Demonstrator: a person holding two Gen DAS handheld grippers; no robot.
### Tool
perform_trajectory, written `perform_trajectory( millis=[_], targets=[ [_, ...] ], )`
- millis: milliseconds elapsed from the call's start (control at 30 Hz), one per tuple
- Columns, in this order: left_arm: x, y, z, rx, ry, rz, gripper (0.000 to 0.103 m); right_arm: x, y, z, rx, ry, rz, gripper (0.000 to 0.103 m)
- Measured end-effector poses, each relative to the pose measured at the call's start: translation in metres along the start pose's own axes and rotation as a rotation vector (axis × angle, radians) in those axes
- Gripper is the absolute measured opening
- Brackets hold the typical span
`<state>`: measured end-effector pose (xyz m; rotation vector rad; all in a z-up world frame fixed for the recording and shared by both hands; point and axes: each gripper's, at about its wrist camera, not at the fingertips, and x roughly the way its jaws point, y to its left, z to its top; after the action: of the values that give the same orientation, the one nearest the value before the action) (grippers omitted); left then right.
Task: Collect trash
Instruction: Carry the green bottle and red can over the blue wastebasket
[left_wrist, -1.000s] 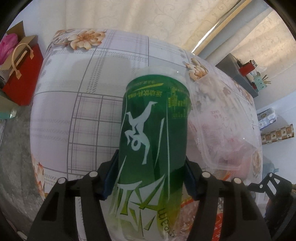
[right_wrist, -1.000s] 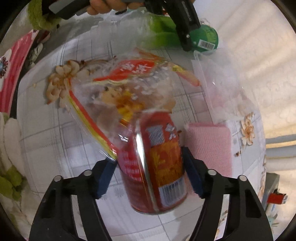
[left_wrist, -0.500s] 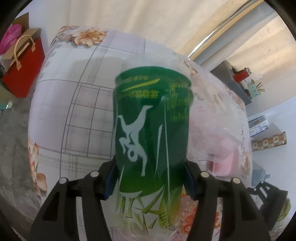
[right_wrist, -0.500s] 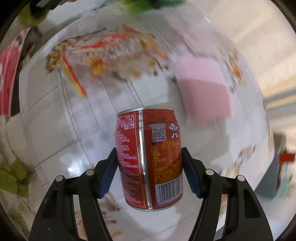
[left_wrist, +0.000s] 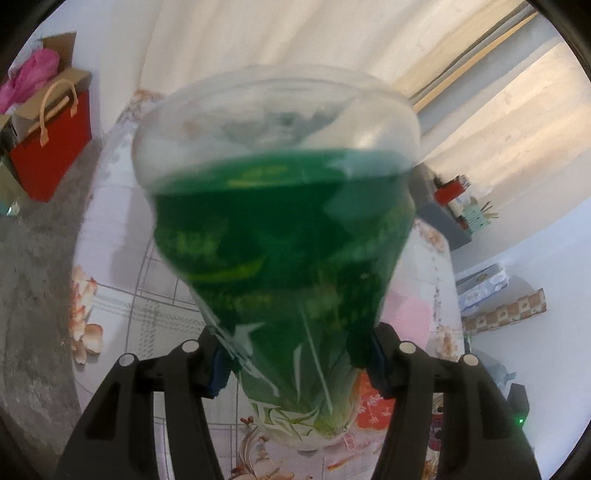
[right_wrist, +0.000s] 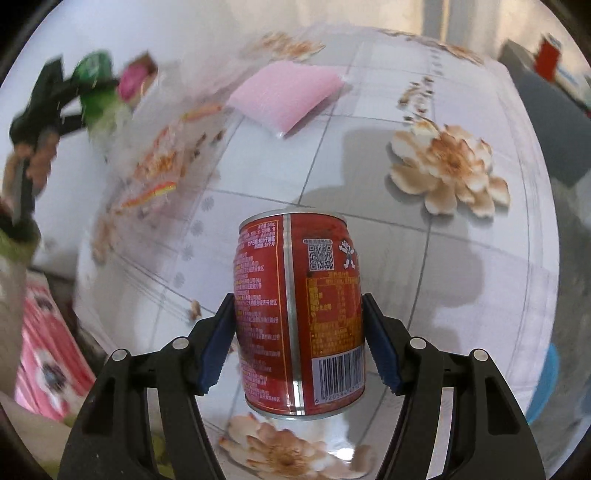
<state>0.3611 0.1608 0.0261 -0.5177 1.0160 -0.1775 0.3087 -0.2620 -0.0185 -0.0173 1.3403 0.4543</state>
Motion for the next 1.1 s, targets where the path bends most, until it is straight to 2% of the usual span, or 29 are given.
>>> perform_trajectory(
  millis=[133, 167, 300, 400, 600, 667, 800, 933, 1000, 1100],
  targets=[
    [-0.036, -0.004, -0.011, 0.037, -0.068, -0.011, 0.056, -0.012, -0.007, -0.015, 0.121, -0.096, 0.095, 0.062],
    [-0.047, -0.007, -0.015, 0.048, -0.085, -0.017, 0.056, -0.021, -0.005, -0.028, 0.149, -0.122, 0.114, 0.062],
    [-0.085, -0.024, -0.038, 0.112, -0.134, -0.06, 0.056, -0.027, -0.005, -0.045, 0.273, -0.218, 0.235, 0.062],
    [-0.098, -0.044, -0.054, 0.158, -0.139, -0.099, 0.056, -0.026, 0.002, -0.058, 0.315, -0.27, 0.266, 0.062],
    [-0.099, -0.108, -0.092, 0.253, -0.085, -0.261, 0.056, -0.045, 0.003, -0.088, 0.414, -0.388, 0.327, 0.062],
    [-0.09, -0.137, -0.108, 0.297, -0.048, -0.324, 0.056, -0.056, -0.004, -0.104, 0.452, -0.443, 0.332, 0.062],
    [-0.056, -0.21, -0.145, 0.391, 0.078, -0.449, 0.056, -0.086, -0.03, -0.155, 0.549, -0.551, 0.311, 0.062],
    [-0.012, -0.285, -0.185, 0.487, 0.209, -0.521, 0.056, -0.12, -0.067, -0.22, 0.667, -0.632, 0.219, 0.062],
    [0.021, -0.329, -0.21, 0.523, 0.301, -0.543, 0.056, -0.134, -0.09, -0.257, 0.741, -0.664, 0.149, 0.062],
    [0.076, -0.39, -0.247, 0.569, 0.422, -0.522, 0.056, -0.14, -0.124, -0.302, 0.852, -0.684, 0.101, 0.062]
  ],
)
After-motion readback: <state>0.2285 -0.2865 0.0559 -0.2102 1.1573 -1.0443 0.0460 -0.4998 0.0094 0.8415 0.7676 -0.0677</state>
